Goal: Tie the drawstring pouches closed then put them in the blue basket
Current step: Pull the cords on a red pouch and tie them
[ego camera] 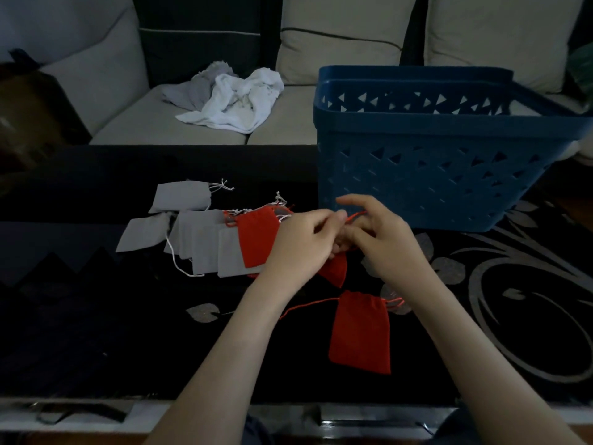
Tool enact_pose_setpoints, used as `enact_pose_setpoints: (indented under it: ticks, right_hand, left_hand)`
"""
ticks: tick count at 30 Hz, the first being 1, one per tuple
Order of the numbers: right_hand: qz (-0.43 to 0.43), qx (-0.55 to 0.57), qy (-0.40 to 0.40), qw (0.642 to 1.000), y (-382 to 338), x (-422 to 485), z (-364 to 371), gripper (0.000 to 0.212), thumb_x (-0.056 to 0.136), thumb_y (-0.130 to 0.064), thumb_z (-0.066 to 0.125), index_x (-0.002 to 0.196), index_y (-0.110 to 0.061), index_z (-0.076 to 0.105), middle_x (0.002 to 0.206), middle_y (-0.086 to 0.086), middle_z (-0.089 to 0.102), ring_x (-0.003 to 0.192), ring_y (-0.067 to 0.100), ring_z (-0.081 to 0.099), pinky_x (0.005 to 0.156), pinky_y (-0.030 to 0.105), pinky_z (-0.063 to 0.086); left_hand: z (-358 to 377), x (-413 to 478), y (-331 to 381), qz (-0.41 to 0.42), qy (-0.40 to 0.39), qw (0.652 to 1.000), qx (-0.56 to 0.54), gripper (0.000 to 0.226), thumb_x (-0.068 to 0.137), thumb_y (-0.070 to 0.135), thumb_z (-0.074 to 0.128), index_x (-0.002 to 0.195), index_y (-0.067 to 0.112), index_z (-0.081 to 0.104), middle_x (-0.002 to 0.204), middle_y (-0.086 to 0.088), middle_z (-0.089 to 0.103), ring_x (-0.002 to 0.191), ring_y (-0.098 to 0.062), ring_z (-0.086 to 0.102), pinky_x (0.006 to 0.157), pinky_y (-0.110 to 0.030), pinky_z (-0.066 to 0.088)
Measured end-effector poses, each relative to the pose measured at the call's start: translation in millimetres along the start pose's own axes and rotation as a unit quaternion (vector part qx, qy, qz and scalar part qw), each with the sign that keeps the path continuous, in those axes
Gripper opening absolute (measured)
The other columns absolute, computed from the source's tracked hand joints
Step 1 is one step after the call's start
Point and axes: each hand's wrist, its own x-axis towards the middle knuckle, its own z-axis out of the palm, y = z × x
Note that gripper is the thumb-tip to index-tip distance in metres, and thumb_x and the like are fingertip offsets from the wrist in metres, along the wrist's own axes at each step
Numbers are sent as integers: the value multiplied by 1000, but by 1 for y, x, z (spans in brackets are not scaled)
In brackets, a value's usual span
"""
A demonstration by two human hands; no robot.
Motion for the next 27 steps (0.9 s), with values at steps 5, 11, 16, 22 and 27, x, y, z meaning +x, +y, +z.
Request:
enact_pose_setpoints:
  ticks: [5,11,16,22,27]
  right_hand:
    - [37,105,-36,993,0,1,0,49,89,-5,60,129,-27,41,69,-2,65,76,4,62,83,17,47]
    - [81,196,-75,974,2,3,-11,32,93,-4,54,122,-16,52,69,-6,64,76,9,62,81,23,47]
    - [84,250,-38,964,2,4,-14,26,92,0,50,110,-18,57,66,-6,63,71,7,60,77,23,44]
    - [85,195,-42,976,1,2,-10,25,92,-2,52,109,-20,56,68,-5,65,71,5,59,67,12,41]
    - [95,187,-55,976,-1,1,-5,25,95,-2,47,112,-16,57,67,-5,67,70,4,61,65,11,43]
  left_hand:
    - [0,2,-2,-1,53,998,-45,33,99,28,46,76,16,67,53,8,57,50,-1,53,52,-16,42]
    - [-14,7,1,-72,-33,934,-349,26,96,19,47,84,13,69,59,8,55,48,-2,40,42,-14,26]
    - [-20,5,-3,-64,-47,969,-236,16,94,13,52,91,14,68,69,3,64,40,1,37,37,-9,23]
    - [-14,10,-20,-16,28,999,-33,14,85,9,67,84,22,63,75,4,71,70,0,65,67,-15,46]
    - [-2,9,-29,110,119,963,215,6,88,23,62,93,24,65,84,8,70,86,-16,66,72,-40,52]
